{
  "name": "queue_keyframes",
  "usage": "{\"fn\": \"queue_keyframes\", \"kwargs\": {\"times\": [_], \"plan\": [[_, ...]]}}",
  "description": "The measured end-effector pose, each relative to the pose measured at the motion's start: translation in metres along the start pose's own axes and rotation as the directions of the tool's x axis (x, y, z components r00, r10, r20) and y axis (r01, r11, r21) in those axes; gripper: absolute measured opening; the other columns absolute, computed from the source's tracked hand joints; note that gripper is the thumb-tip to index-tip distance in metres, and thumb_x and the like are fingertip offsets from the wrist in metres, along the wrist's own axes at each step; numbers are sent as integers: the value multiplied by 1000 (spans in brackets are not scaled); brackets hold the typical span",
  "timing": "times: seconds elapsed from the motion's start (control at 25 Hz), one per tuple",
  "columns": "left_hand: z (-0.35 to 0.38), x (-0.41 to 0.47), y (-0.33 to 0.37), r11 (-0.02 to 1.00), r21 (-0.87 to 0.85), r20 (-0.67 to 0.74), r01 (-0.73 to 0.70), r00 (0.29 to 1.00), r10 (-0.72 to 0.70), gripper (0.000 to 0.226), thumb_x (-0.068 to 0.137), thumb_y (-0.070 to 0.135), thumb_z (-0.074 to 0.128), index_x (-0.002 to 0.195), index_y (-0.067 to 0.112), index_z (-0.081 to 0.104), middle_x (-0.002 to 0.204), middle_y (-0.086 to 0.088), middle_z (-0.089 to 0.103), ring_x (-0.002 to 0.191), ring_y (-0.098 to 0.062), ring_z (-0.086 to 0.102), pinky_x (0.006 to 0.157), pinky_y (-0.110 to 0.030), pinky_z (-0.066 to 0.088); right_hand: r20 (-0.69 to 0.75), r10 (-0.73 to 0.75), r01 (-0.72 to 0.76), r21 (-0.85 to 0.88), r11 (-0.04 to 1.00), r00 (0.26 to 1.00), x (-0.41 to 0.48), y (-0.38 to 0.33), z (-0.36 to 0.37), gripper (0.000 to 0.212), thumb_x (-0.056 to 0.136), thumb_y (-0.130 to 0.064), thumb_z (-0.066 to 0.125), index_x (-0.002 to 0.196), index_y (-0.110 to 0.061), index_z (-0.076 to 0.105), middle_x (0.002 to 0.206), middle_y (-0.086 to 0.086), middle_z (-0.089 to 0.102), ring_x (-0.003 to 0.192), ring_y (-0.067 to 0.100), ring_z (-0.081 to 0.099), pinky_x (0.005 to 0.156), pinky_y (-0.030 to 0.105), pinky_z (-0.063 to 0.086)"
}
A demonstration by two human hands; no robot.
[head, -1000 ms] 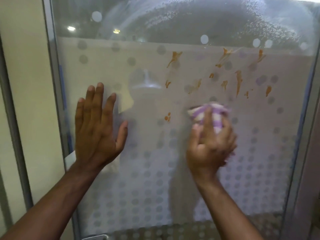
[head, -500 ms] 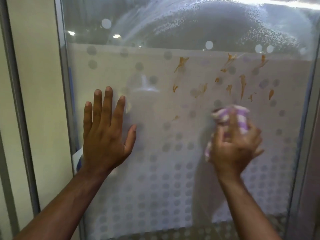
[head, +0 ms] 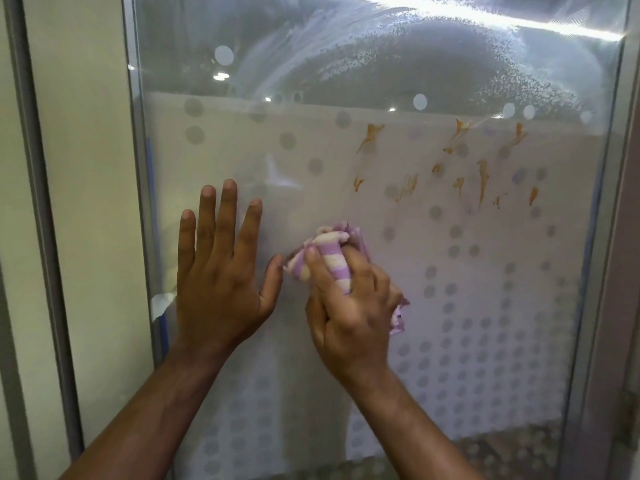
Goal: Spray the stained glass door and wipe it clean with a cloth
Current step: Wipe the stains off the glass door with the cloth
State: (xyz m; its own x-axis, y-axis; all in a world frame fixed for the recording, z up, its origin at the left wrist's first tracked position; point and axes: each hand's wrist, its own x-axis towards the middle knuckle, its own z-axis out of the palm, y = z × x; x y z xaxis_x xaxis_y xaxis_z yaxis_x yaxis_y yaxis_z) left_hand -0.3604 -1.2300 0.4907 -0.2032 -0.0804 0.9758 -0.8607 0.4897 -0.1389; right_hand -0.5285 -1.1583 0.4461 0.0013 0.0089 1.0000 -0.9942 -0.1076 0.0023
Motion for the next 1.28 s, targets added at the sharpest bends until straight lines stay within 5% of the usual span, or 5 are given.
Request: {"fn": "queue_keyframes", "kwargs": {"times": [0.16, 0.4, 0.68, 0.88, 1.28], "plan": [[-2, 0, -1, 1000, 5, 3, -10, 1000, 10, 81, 106, 49, 48, 172, 12, 18, 181, -21, 10, 168, -42, 7, 136, -63, 13, -111, 250, -263, -125, 957, 962, 14, 60, -10, 51, 92, -26, 68, 142, -32, 66, 144, 16, 60, 115, 43, 61, 93, 52, 43], [1, -1, 0, 1000, 19, 9, -18, 1000, 17, 81, 108, 48, 45, 172, 9, 13, 180, -23, 6, 168, -44, 4, 136, -63, 9, -306, 774, -783, 122, 610, 555, 29, 122, -27, 55, 95, -32, 60, 149, -34, 57, 139, 18, 53, 126, 45, 52, 110, 56, 38], [-1, 0, -1, 1000, 1, 2, -22, 1000, 22, 81, 107, 48, 43, 172, 10, 14, 180, -24, 6, 168, -44, 4, 137, -62, 9, -87, 268, -271, -28, 962, 960, 29, 14, -1, 52, 98, -26, 66, 149, -29, 60, 156, 14, 51, 121, 38, 53, 99, 46, 42], [-1, -3, 0, 999, -3, -16, -38, 999, 38, 81, 105, 46, 47, 172, 10, 18, 180, -23, 10, 168, -44, 9, 135, -64, 13, 17, -92, 94, -157, 983, 996, 4, 31, -16, 49, 96, -12, 74, 138, -37, 68, 151, 8, 60, 119, 33, 64, 87, 45, 46], [-3, -3, 58, 1000, -3, -12, -15, 1000, 15, 81, 103, 47, 44, 168, 1, 26, 179, -24, 16, 168, -41, 15, 134, -66, 13, -220, 610, -632, -40, 774, 761, 39, 191, -57, 61, 89, -28, 67, 149, -37, 58, 149, 11, 53, 128, 36, 51, 102, 56, 42]]}}
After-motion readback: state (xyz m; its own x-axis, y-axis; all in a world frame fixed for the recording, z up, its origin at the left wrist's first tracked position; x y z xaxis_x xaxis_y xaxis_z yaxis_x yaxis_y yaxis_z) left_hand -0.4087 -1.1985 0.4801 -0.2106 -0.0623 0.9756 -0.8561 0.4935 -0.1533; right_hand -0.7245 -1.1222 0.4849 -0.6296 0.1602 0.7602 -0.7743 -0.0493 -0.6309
